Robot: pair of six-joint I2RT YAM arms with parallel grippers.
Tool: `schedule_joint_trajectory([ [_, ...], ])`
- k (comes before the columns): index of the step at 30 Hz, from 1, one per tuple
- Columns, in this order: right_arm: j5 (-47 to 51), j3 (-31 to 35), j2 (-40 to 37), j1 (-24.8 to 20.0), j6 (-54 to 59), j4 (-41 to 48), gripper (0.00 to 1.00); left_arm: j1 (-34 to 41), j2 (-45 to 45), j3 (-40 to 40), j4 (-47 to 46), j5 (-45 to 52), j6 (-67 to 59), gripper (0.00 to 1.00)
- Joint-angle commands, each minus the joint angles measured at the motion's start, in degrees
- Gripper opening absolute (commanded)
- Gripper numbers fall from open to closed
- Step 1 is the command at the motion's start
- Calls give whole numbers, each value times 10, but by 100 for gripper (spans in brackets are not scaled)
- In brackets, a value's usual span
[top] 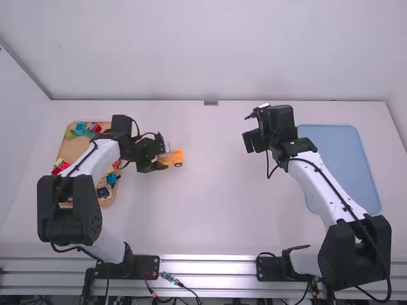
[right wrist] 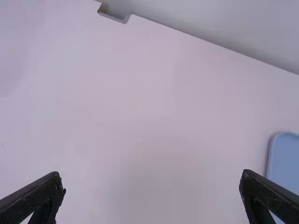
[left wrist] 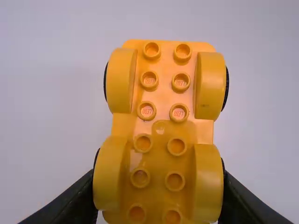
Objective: Assemble lego blocks to make yellow taxi
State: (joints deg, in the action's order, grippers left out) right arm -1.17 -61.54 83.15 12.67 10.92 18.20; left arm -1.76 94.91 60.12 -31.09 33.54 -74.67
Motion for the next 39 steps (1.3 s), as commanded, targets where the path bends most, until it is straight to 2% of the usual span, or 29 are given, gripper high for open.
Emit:
schedule_joint_trajectory([
  [1,-32,-14,2,-13,1,3,99,46,-11,-29,18,-14,-9,16],
  [5,-53,-1,2,-18,36,-14,99,92,-11,-67,96,-22,29,15],
  [8,-50,36,2,-18,50,-67,99,111,-11,-93,149,-38,64,17],
  [11,-81,93,2,-19,61,-145,99,115,-8,-101,160,-38,84,17],
  [15,-174,136,2,-29,110,-195,99,114,3,-101,167,-14,85,10],
  [17,-185,154,1,-34,115,-216,99,116,20,-97,174,-2,85,10],
  [23,-203,188,-22,-28,146,-233,99,132,73,-70,154,3,84,13],
  [29,-213,224,-54,-35,155,-261,99,173,94,-56,133,-2,74,11],
  [34,-251,248,-75,-49,179,-271,99,182,94,-70,157,0,85,13],
  [39,-259,268,-103,-56,178,-270,99,194,94,-102,221,2,125,21],
])
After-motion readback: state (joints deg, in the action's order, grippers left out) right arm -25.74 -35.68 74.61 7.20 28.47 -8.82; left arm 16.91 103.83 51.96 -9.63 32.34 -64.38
